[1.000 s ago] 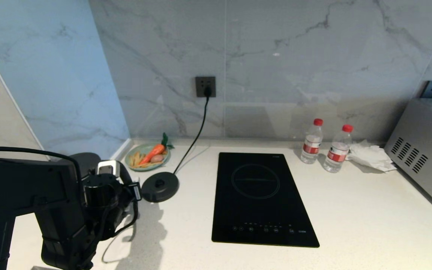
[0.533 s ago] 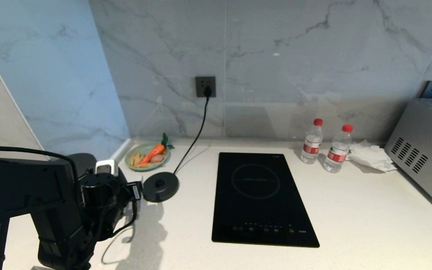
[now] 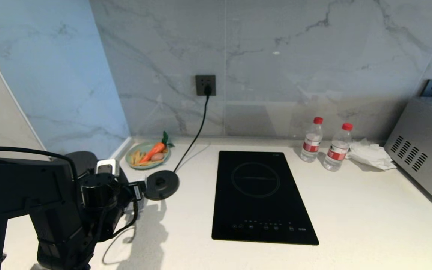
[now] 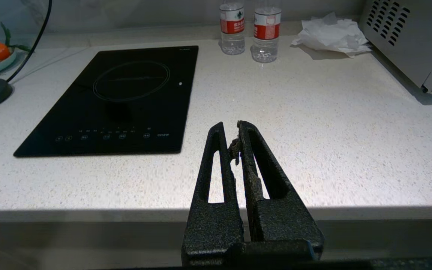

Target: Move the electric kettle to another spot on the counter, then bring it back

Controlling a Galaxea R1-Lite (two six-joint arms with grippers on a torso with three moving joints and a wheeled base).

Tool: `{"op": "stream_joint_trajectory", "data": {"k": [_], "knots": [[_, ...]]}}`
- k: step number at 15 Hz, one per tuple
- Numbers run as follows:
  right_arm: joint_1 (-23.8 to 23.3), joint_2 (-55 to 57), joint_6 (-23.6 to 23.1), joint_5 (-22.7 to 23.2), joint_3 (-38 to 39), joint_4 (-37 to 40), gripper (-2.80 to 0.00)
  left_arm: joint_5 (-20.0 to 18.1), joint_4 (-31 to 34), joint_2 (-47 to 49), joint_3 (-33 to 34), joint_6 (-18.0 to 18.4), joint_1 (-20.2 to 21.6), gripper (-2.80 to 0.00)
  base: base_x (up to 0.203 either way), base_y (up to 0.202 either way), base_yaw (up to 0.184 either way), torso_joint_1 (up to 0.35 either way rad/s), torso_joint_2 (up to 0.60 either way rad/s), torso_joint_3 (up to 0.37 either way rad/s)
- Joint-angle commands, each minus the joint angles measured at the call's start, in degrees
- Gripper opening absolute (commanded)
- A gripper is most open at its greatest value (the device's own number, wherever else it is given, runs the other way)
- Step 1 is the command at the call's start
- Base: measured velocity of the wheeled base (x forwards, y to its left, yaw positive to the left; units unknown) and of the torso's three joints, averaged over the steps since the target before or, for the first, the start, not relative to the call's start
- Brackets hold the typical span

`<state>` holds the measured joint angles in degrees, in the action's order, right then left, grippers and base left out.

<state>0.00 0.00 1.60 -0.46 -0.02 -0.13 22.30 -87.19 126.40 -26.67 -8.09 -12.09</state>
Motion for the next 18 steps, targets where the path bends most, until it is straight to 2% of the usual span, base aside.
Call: {"op": "stream_joint_trajectory", "data": {"k": [1,10,15,16,18], "knots": [[0.00,0.09,-0.01,0.02,-0.06,-0.04,-2.80,0.20,-0.48,0.16,-0.22,-0.08,0.05,0.00,-0.172,0.000,0.001,0.017,0.01,-0.004],[0.00,0.09,0.07,0.02,-0.06,-0.04,-2.80,0.29,-0.48,1.15,-0.34,0.01,-0.13,0.00,-0.193,0.000,-0.001,-0.001,0.00,0.004],[0.00,0.09,0.07,0.02,0.02,-0.04,-2.80,0.07,-0.48,-0.19,0.73,0.17,-0.14,0.00,0.000,0.000,0.000,0.000,0.00,0.000],[0.00,0.09,-0.01,0.02,-0.06,-0.04,-2.80,-0.73,-0.48,-1.48,1.53,0.23,0.00,0.00,0.000,0.000,0.000,0.000,0.00,0.000],[0.00,0.09,0.01,0.02,-0.06,-0.04,-2.80,-7.12,-0.48,-8.52,3.15,0.21,2.37,0.00,0.000,0.000,0.000,0.000,0.00,0.000]]}}
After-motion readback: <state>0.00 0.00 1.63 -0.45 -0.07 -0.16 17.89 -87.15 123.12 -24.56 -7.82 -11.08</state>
